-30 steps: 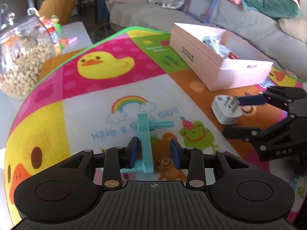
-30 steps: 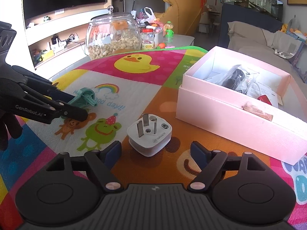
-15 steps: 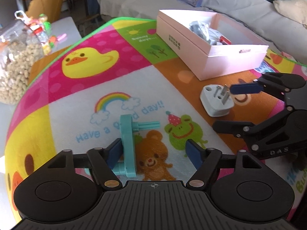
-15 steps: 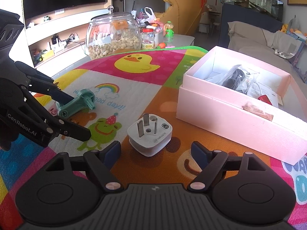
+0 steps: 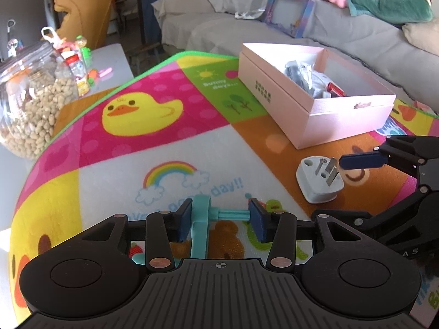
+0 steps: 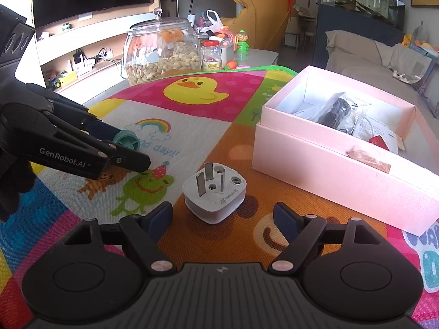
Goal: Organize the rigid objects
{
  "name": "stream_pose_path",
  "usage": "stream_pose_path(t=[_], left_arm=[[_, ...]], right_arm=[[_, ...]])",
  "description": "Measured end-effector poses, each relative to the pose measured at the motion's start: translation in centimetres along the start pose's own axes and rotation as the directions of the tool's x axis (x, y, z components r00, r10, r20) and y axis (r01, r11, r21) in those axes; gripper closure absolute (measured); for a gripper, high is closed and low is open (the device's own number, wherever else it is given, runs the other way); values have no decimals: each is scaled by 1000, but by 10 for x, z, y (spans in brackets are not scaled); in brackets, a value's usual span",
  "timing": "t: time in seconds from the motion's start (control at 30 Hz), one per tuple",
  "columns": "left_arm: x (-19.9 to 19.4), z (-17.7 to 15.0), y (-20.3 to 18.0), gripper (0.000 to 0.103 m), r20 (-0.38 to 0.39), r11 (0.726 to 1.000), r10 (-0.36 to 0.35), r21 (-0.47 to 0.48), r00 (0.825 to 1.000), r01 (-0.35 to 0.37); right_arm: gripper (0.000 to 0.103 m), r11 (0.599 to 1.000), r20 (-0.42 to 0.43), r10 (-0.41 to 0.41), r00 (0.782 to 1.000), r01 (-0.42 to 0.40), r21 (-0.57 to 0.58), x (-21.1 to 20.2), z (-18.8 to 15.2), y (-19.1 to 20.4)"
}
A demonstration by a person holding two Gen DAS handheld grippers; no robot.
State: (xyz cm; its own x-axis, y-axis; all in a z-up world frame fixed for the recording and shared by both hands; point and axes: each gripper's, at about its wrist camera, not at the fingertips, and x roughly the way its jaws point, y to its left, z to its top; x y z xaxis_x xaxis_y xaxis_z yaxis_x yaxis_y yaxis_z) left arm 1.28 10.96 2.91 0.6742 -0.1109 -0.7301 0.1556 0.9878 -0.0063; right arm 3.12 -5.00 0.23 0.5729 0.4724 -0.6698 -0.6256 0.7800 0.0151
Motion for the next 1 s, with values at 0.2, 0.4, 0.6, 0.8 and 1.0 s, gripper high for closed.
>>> stream_pose_path(t=[0.2,0.4,0.6,0.8,1.0], left_arm=[[-2,-5,0,55,-1,1000,15,6,1000,-15],[-3,-13,2,55,-13,1000,6,7,1000,-6],[-14,-22,-4,55,-6,999,21,39,1000,-21],[-37,-35,-18,56,41,997,-42,68,998,39],[-74,-9,-48,56,141,987,-132,114,981,116]], right_arm=[[32,999,-10,13,1000,-13,31,13,18,0],[54,1000,4,-10,1000,10,-21,-8,22,5],[54,999,40,-46,998,45,16,-54,8,-12],[54,992,55,-119,991,117,39,-87,-14,-27],[54,985,77,-150,986,143,96,-103,-24,-42]])
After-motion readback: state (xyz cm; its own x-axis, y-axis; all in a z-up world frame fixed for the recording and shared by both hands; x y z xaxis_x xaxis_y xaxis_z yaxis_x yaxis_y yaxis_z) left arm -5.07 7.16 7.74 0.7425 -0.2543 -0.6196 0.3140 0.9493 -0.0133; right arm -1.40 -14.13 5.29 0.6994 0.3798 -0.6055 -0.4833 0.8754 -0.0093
